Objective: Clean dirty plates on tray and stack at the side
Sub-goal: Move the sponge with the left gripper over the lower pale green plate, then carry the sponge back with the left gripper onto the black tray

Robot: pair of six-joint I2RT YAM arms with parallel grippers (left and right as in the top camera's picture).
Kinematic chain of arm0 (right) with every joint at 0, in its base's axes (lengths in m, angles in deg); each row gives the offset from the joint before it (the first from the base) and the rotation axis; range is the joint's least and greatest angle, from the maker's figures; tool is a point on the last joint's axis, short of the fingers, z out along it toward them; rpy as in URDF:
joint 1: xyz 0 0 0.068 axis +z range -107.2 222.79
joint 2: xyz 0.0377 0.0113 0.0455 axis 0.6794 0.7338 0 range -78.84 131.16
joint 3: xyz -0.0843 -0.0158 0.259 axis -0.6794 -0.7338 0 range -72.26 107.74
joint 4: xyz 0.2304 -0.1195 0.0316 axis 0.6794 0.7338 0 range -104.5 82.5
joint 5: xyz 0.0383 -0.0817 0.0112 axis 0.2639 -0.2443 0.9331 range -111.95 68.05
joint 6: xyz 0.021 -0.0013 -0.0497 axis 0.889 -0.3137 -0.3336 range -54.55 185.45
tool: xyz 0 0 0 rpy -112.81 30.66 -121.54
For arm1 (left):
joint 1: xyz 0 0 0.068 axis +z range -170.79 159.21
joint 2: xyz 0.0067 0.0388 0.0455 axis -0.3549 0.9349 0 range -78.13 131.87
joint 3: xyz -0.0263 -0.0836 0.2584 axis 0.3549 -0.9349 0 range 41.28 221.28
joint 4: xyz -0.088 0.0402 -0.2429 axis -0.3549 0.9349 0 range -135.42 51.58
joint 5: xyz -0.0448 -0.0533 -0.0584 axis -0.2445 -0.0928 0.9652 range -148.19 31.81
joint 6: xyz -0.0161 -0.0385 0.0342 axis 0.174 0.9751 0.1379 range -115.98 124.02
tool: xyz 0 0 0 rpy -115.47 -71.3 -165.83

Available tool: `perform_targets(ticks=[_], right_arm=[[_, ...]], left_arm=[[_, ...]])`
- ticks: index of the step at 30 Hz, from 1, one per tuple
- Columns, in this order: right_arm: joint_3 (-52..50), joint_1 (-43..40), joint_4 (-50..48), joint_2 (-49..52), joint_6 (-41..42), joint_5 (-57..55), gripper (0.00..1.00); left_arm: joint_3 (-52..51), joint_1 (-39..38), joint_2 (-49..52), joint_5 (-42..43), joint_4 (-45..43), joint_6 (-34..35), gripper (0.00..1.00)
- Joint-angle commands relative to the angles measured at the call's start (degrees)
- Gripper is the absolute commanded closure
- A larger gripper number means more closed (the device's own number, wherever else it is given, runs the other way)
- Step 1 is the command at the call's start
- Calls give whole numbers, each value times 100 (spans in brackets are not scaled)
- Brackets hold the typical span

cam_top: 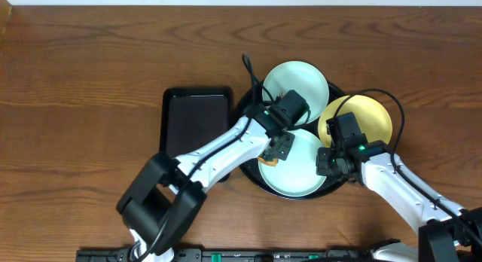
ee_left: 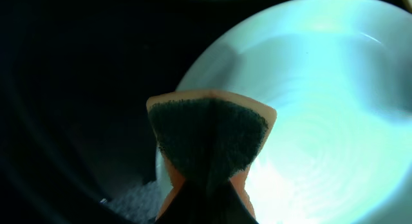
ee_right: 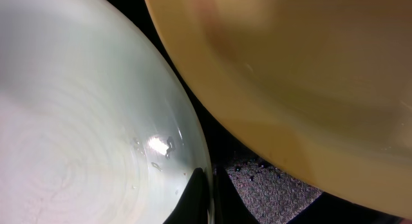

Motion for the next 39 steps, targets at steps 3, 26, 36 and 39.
perform_targets(ticks=[3,26,36,39], right_arm=[[63,57,11,24,-66,-96,99],[63,57,59,24,-66,-96,99],[63,57,79,24,-66,-96,99],[63,57,76,24,-66,-96,99]], left_arm=[[57,-98,284,-11,-267,96,92],[48,-122,1392,1139,-529,240,92],[192,118,1047,3355,-684,177,93],[291,407,586,3613,-702,184,93]])
